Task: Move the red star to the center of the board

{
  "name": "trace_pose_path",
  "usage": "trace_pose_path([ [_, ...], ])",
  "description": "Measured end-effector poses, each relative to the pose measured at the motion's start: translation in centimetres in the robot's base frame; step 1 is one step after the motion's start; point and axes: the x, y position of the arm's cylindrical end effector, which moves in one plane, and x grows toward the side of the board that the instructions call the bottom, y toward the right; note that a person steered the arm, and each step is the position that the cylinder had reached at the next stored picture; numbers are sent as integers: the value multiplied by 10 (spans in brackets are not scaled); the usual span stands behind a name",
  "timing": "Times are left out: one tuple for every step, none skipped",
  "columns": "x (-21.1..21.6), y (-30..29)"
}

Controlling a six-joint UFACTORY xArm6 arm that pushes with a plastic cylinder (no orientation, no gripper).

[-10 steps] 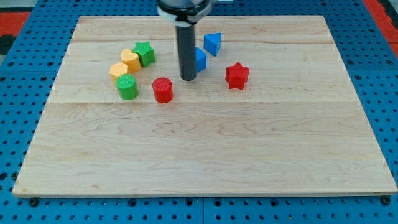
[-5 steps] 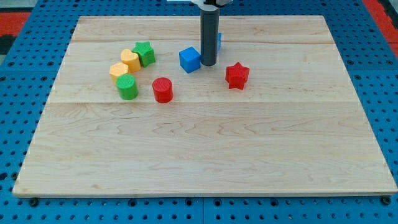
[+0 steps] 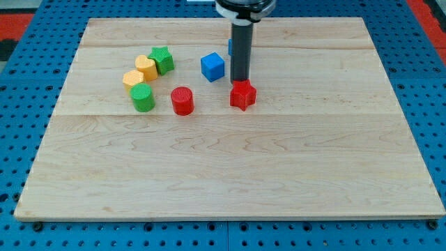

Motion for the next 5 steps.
trace_pose_path([
  [29,70],
  [51,77],
  [51,36],
  [53,10],
  [49,75],
])
